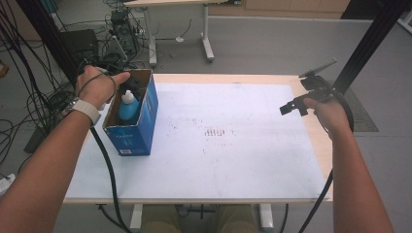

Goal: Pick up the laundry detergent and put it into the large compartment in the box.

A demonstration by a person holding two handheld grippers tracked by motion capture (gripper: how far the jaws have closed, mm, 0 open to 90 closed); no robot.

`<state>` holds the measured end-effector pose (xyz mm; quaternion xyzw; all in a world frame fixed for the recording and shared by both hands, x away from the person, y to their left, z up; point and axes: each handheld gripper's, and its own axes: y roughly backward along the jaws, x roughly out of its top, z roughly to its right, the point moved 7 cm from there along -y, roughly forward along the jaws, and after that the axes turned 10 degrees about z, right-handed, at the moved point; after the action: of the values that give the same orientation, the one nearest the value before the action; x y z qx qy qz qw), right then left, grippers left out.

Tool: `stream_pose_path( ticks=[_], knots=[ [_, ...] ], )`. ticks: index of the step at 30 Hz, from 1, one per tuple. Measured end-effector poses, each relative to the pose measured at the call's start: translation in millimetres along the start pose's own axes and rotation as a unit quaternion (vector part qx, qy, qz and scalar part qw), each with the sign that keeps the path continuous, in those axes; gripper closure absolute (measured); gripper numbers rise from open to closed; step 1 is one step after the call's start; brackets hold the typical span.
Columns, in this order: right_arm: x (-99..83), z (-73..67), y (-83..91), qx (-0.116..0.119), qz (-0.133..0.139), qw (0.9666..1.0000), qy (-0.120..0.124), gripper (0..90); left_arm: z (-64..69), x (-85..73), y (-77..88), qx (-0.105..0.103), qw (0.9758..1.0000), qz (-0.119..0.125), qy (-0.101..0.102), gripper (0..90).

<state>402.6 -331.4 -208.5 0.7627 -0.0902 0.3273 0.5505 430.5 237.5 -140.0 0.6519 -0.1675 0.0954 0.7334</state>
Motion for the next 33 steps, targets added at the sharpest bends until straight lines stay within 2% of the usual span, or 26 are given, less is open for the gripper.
stream_pose_path(
  ticks=[10, 19, 26, 33],
  knots=[
    [3.1, -4.0, 8.8, -0.002, 0.005, 1.0, 0.008, 6.5, 21.1, 2.3, 33.9, 0.009, 0.9993, 0.033, -0.012, 7.9],
    [3.8, -6.6, 10.2, -0.001, 0.005, 0.9999, 0.012, 6.5, 41.9, 4.7, 45.0, 0.001, 0.999, 0.035, -0.028, 7.9],
    [3.6, -6.8, 12.6, -0.002, 0.005, 0.9999, 0.01, 6.5, 63.8, 8.6, 54.6, -0.017, 0.9976, 0.037, -0.056, 7.9],
    [2.4, -5.2, 16.4, -0.001, 0.007, 0.9999, 0.009, 6.5, 80.3, 11.1, 56.0, -0.035, 0.9963, 0.036, -0.07, 7.9]
  ],
)
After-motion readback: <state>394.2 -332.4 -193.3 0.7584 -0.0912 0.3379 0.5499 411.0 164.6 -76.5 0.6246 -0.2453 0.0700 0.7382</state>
